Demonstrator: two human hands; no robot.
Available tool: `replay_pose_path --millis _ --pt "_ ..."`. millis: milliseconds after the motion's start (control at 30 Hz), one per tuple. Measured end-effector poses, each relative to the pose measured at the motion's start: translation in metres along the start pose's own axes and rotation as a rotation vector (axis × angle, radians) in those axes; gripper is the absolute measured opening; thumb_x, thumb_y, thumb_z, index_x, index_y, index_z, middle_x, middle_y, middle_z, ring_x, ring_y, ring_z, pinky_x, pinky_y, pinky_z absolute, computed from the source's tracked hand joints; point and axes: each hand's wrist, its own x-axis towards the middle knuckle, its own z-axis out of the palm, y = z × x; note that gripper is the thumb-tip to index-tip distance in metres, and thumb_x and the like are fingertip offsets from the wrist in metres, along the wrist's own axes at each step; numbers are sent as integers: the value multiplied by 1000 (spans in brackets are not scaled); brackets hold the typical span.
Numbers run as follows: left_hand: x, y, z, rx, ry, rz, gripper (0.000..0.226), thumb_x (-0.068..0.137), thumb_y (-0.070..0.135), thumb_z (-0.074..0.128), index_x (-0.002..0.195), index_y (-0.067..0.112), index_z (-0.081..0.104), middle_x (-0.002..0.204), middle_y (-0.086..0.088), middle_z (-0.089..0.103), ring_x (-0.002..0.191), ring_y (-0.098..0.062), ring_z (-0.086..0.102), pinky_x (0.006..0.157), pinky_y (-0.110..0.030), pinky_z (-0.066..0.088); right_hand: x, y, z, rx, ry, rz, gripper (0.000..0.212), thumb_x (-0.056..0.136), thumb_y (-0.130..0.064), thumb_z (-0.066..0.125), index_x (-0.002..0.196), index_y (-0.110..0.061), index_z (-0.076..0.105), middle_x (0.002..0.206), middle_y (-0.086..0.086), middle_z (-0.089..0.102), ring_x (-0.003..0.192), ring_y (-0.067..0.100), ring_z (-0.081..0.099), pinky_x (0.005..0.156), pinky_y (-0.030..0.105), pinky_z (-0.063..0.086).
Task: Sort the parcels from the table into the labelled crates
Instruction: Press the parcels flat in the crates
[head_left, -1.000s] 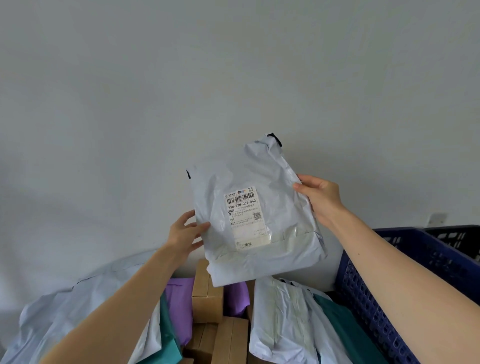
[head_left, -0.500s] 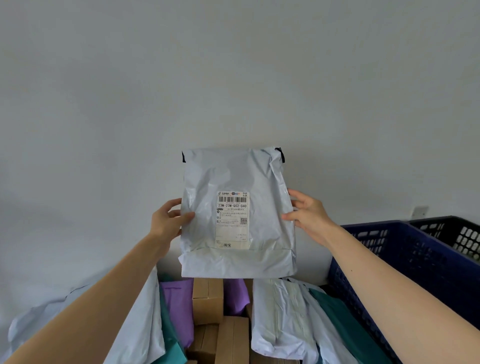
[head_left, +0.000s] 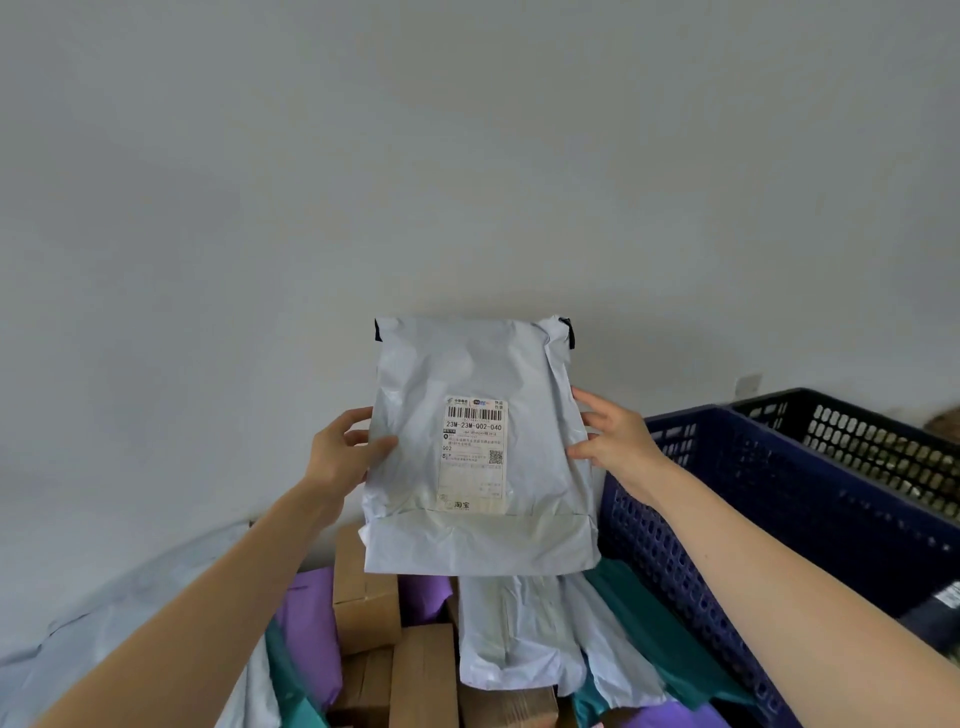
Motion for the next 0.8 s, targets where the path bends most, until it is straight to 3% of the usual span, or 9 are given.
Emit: replay_pose_path --millis 67,200,467,667,800 --pt "-4 7 16 18 -24 14 42 81 7 74 118 21 61 98 -11 69 90 -30 68 84 -50 56 -7 4 -15 8 21 0 88 68 21 68 137 -32 51 107 -8 63 104 9 60 72 22 53" --pt "-17 19 57 55 -61 54 40 80 7 75 114 24 63 95 -9 70 84 -26 68 80 -46 57 -29 10 -58 37 62 -5 88 69 22 66 136 -33 52 105 -7 68 97 4 63 65 18 55" --pt "-72 28 162 69 -123 57 37 77 6 77 105 25 64 90 -8 71 78 -24 69 75 -43 58 -89 30 -169 54 116 -24 86 67 22 65 133 -33 55 102 -7 71 95 6 67 70 24 57" --pt "-123 29 247 28 -153 16 34 77 6 78 102 24 64 85 -7 71 76 -19 70 62 -30 55 -128 41 -264 28 124 -15 85 67 23 63 128 -37 58 105 -5 71 97 9 67 73 27 57" --pt "-156 28 305 31 -175 18 33 78 5 77 103 22 63 85 -8 70 77 -22 70 65 -32 56 -153 52 -322 -23 146 -18 86 66 22 63 129 -36 58 102 -7 69 96 3 64 69 20 55"
